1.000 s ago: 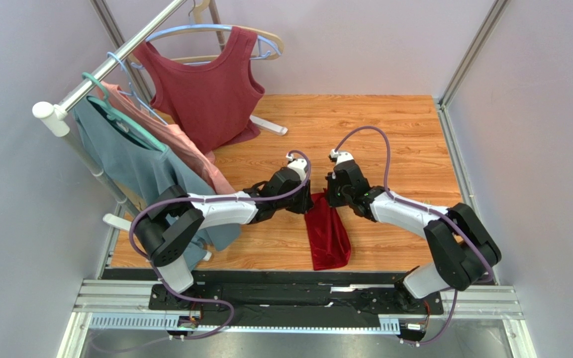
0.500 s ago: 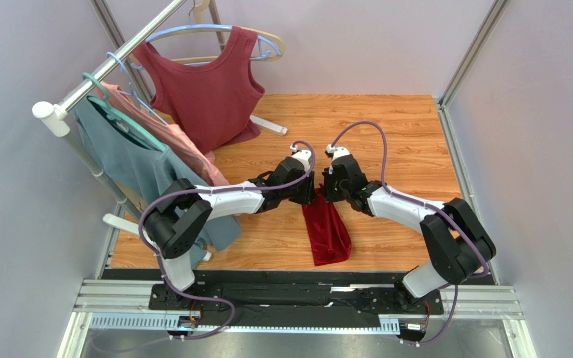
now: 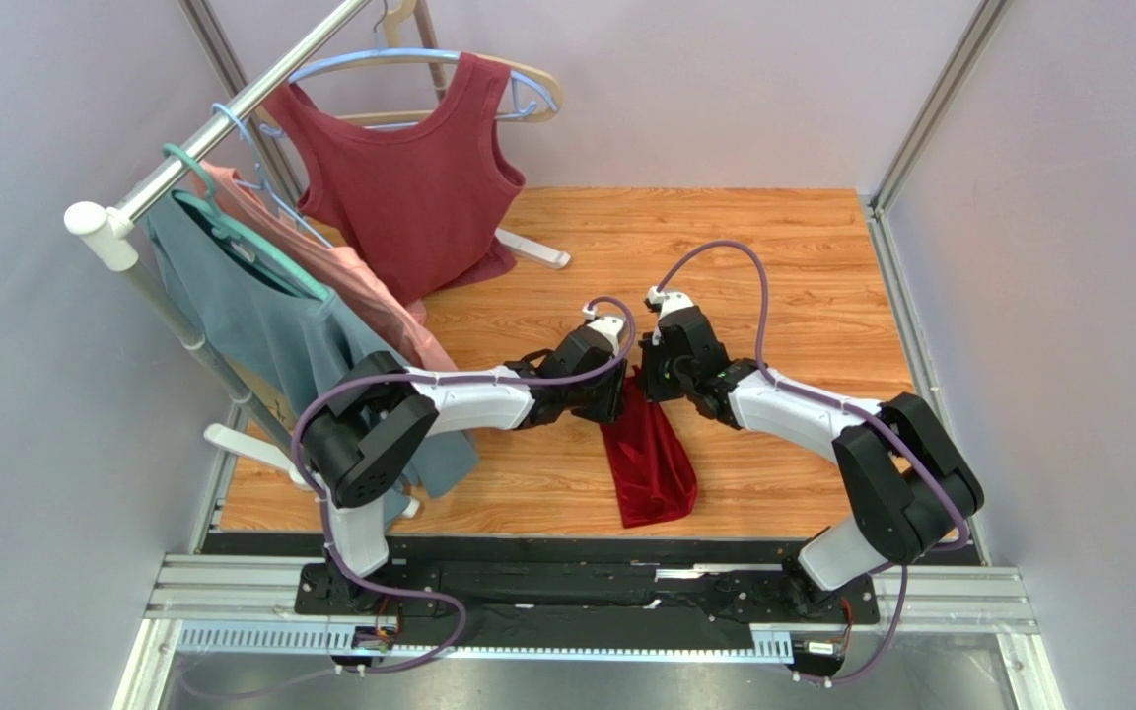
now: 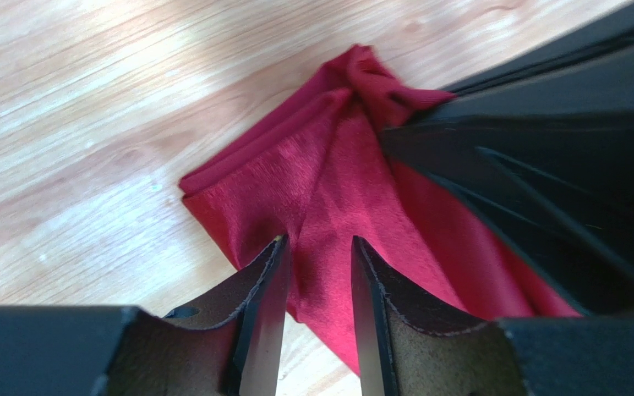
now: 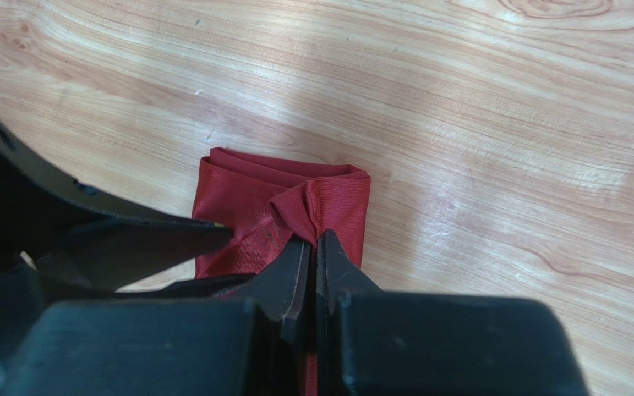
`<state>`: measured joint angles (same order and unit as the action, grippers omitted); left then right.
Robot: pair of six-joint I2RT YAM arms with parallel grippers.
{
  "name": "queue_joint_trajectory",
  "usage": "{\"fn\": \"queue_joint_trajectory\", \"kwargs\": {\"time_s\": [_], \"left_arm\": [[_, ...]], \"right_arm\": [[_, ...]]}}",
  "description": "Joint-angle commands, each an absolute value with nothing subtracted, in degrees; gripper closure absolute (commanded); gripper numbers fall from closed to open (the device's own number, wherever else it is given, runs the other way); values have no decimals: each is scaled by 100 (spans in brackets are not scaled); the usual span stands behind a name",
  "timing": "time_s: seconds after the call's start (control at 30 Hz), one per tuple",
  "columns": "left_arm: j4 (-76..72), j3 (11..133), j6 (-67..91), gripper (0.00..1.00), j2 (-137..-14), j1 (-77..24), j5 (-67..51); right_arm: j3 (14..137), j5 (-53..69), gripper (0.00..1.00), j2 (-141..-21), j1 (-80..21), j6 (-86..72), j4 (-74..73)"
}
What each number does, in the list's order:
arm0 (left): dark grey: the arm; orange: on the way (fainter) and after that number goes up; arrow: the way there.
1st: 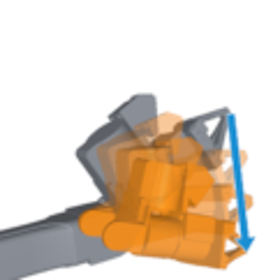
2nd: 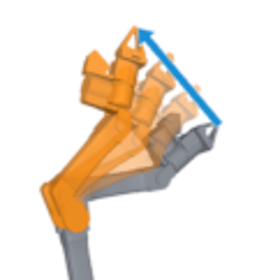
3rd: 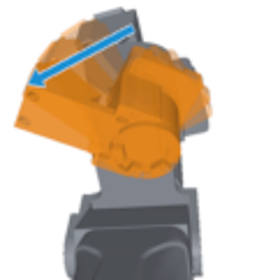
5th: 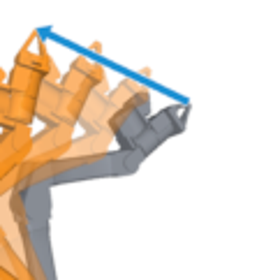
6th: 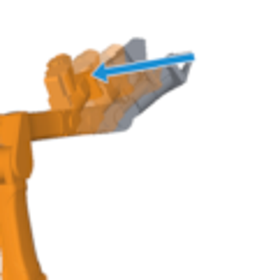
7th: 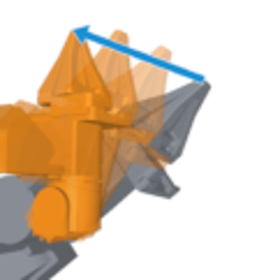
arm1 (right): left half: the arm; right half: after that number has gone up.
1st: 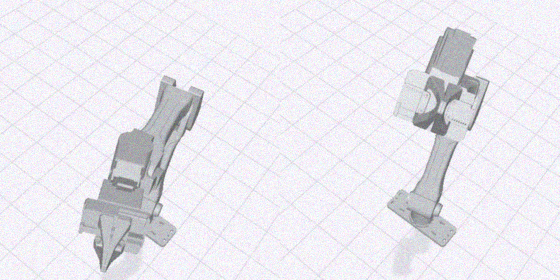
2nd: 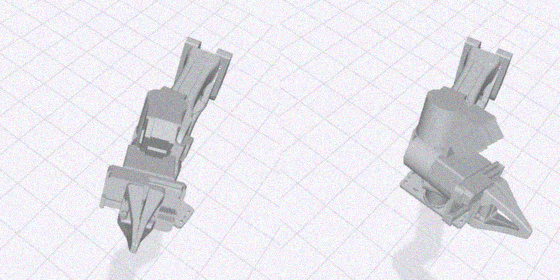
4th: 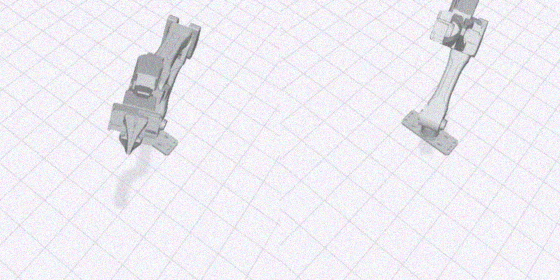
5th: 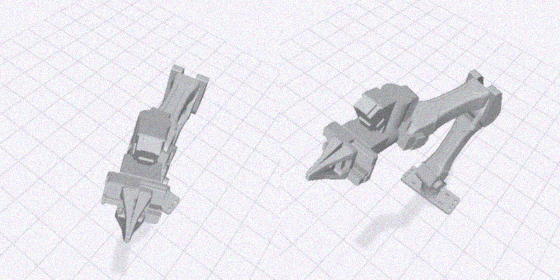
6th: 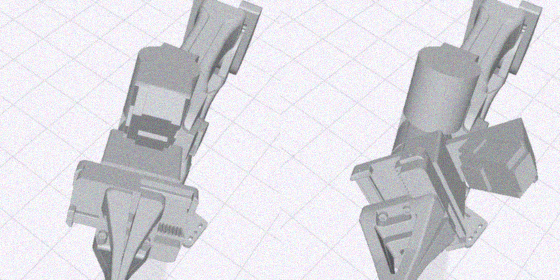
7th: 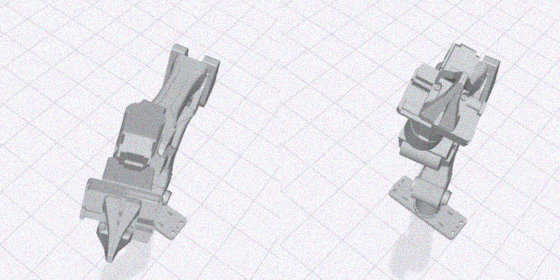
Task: Fold the napkin into a case and place the utensils inside
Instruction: Grasp the top corner of the smaller rectangle folded napkin from the folded napkin.
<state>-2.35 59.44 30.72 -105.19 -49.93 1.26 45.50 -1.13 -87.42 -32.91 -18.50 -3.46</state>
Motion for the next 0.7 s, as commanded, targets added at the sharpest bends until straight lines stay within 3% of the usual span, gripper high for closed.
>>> {"fn": "queue_joint_trajectory", "kwargs": {"time_s": [0.0,0.23,0.37,0.67], "left_arm": [[-211,6117,2971,57,-10521,-5097,527],[-88,6135,2909,56,-10442,-5247,1186],[-131,6074,2857,62,-10310,-5317,1450],[-150,5933,2654,55,-9984,-5440,1793]], "right_arm": [[4544,97,100,-8666,-3252,-1916,-167],[4474,114,100,-8701,-3234,-1916,-106],[4421,141,100,-8701,-3226,-1916,-53],[4377,193,100,-8648,-3199,-1907,-53]]}}
